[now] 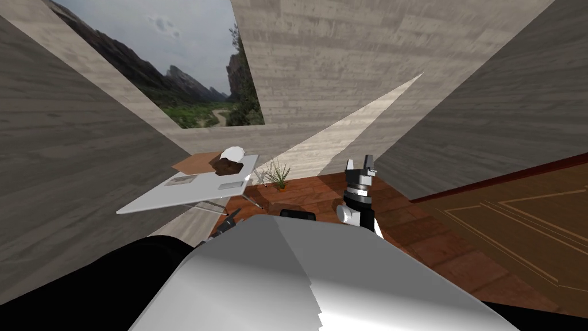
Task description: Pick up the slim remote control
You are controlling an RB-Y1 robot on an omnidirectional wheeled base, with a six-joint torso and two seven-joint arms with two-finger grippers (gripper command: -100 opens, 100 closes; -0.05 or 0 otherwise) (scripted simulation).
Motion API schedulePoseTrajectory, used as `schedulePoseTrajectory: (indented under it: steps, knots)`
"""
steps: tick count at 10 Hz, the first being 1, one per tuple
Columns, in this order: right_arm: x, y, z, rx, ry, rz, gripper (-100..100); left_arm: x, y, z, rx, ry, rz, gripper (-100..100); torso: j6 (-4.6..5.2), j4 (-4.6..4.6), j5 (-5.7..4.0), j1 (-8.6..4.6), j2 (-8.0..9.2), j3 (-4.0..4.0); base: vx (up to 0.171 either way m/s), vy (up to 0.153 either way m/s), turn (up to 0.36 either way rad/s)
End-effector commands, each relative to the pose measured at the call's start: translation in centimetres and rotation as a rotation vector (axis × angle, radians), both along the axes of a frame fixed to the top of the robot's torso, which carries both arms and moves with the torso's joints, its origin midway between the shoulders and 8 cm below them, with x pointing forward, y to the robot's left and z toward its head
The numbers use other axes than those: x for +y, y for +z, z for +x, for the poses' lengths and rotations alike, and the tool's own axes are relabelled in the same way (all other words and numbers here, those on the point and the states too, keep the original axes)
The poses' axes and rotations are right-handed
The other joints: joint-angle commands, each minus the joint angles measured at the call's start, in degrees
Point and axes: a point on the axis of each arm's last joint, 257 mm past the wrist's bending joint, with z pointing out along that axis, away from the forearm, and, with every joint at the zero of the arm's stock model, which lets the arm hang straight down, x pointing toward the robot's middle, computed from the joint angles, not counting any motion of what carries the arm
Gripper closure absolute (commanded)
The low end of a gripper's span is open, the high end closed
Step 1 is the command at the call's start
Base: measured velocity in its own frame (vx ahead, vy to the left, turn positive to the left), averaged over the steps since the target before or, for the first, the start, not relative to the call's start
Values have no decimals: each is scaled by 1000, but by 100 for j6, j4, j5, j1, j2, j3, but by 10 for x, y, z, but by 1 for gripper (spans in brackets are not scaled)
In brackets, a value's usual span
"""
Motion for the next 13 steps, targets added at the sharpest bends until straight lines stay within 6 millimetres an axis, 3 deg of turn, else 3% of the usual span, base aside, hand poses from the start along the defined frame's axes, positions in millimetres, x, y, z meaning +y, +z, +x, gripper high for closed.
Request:
schedulePoseTrajectory:
  steps: [1,6,7,10,13]
  knots:
    - [0,0,0,0,0,0,0,12,-11,-26,78,1,-16,-100,0,0,0,0,0,0,73,-42,-175]
    - [0,0,0,0,0,0,0,51,-33,-92,266,70,-61,-100,4,-2,0,-3,-12,-6,77,-27,-116]
    - [0,0,0,0,0,0,0,51,-33,-92,268,77,-72,-100,0,-2,-1,-2,-10,-6,36,-9,26]
    - [0,0,0,0,0,0,0,79,-37,-141,411,100,-82,-100,0,-1,1,5,-4,-3,76,-15,-129]
    - [0,0,0,0,0,0,0,101,-37,-173,501,154,-102,-100,3,-3,0,7,-15,-9,87,-6,-86]
